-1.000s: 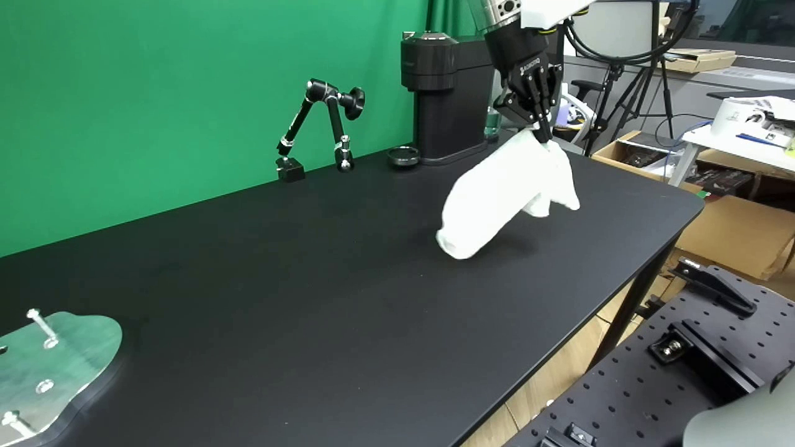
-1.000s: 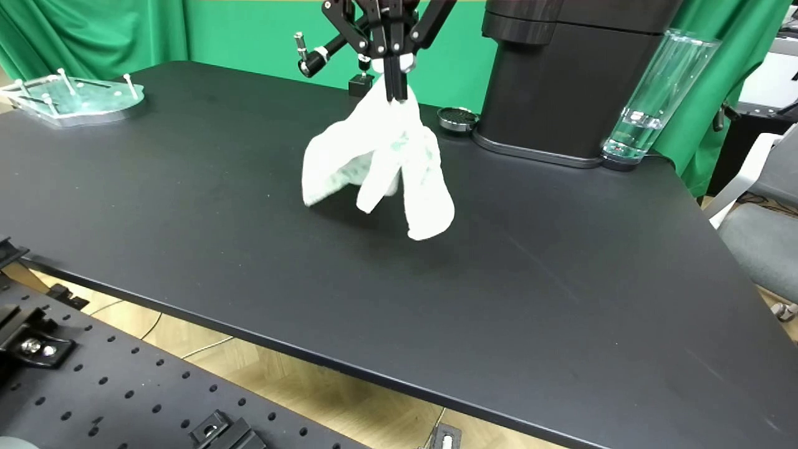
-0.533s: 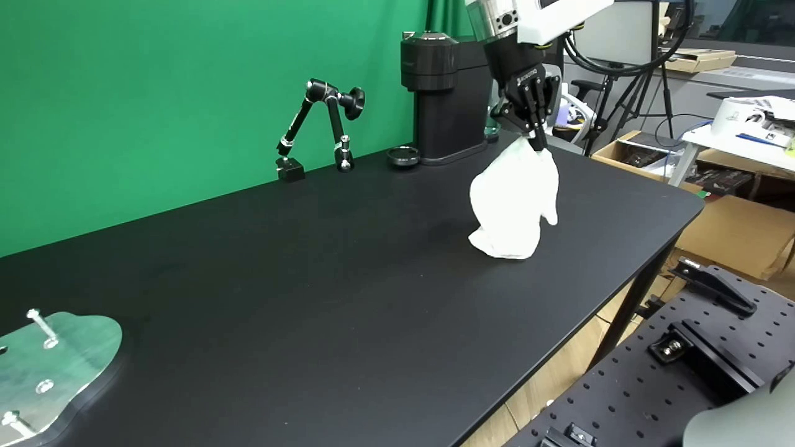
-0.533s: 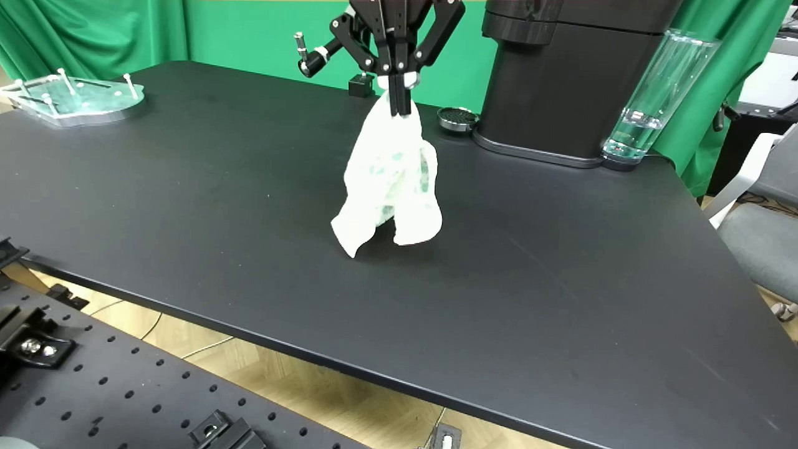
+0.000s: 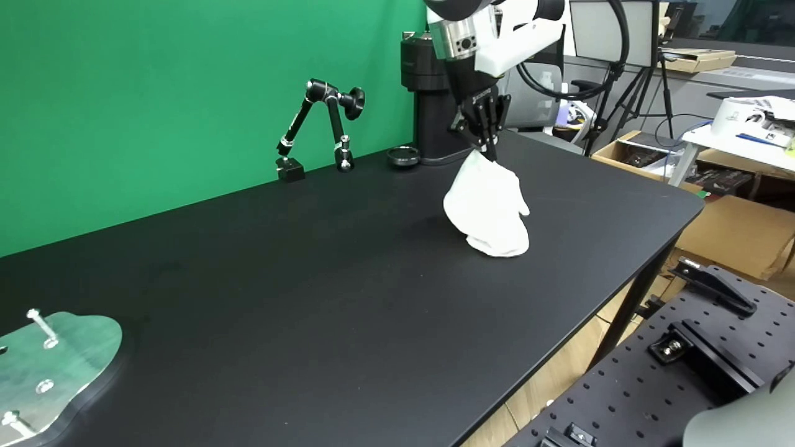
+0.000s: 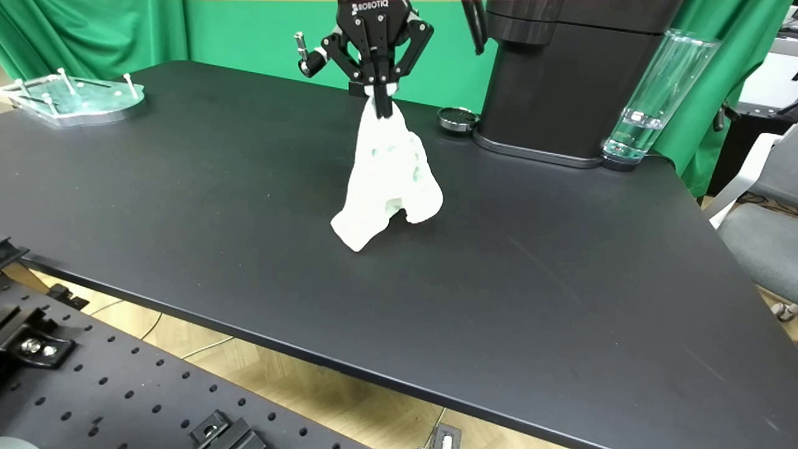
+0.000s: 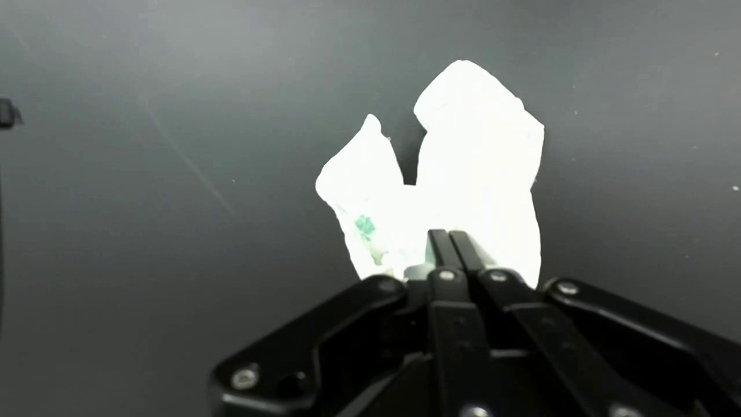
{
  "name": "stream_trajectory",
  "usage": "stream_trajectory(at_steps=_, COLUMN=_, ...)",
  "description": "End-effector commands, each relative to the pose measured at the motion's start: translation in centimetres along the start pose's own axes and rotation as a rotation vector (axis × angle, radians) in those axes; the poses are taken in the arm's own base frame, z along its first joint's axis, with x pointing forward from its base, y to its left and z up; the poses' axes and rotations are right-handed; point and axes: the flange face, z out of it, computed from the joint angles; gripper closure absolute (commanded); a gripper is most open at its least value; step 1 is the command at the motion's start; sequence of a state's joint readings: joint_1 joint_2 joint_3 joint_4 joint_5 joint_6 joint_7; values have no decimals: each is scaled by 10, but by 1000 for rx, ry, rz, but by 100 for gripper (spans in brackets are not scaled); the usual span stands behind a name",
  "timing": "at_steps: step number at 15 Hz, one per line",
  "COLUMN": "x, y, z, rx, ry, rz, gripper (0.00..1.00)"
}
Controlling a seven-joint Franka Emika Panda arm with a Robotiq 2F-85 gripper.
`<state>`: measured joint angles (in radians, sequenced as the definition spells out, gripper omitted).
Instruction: Take the cloth and put it on the table
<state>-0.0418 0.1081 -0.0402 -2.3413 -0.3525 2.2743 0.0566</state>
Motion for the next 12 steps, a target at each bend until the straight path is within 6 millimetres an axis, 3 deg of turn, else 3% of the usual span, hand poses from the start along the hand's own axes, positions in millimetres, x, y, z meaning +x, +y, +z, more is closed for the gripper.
stream_trajectory(at_steps=1, x=23, y=-17, z=-1, rx=26, ry=43, rz=-33, gripper=99)
stream_trajectory(at_steps=3, x=29, y=-26, z=1, rx=44, ry=56, rz=-57, gripper=99)
stream_trajectory(at_steps=4, x=31, y=-29, z=2, rx=52, ry=60, rz=-69, gripper=78)
stream_trajectory(at_steps=12, x=21, y=-31, z=-12, rx=67, ry=15, rz=-65, gripper=25)
